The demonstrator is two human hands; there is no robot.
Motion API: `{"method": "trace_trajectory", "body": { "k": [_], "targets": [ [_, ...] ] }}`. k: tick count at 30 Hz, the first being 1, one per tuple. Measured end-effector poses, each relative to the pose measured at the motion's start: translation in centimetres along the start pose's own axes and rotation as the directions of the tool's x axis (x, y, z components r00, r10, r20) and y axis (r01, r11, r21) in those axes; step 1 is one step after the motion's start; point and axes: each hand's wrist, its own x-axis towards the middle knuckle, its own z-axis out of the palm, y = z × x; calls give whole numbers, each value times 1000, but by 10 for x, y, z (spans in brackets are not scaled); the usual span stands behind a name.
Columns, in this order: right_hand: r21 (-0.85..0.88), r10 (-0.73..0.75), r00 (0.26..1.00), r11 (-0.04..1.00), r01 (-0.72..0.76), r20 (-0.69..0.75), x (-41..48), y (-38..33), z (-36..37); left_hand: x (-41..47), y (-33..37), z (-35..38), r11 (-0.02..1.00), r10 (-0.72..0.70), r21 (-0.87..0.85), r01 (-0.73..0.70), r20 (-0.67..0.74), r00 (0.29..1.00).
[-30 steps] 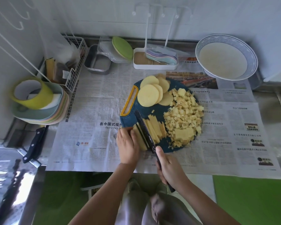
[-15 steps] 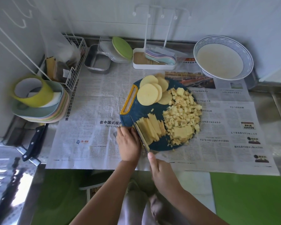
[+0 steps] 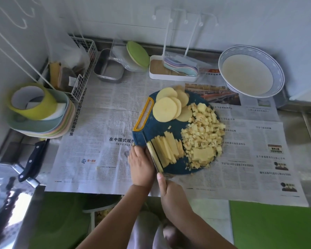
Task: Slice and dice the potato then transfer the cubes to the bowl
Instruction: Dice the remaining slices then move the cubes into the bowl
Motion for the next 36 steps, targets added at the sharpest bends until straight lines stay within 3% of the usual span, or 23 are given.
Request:
{"method": "trace_trajectory", "body": {
  "k": [4, 8, 13, 19, 25, 29, 36],
  "targets": [
    [-85, 26, 999, 996, -28, -28, 7, -3, 2, 1, 3, 0, 1000, -6, -10, 6, -24, 1000],
    [278, 42, 997, 959, -57, 59, 10, 11, -12, 1, 6, -2, 1000, 11, -7, -11, -36, 999],
    [500, 82, 986, 854, -143, 142, 10, 22, -19, 2, 6, -7, 999, 48, -25, -48, -16, 999],
    [451, 38, 994, 889, -81, 104, 3, 26, -14, 5, 6, -16, 997, 34, -66, -30, 63, 997],
    [456, -5, 997, 889, -33, 82, -7, 16, -23, 5, 5, -32, 991, -79, -89, 98, 188, 979],
    [450, -11, 996, 893, -29, 87, -14, 10, -17, 6, 0, -40, 999, 48, 1, -50, 275, 960],
    [375, -9, 998, 927, -14, 61, -18, 6, -11, 6, -7, -36, 985, 163, 17, -170, 223, 961]
  ]
}}
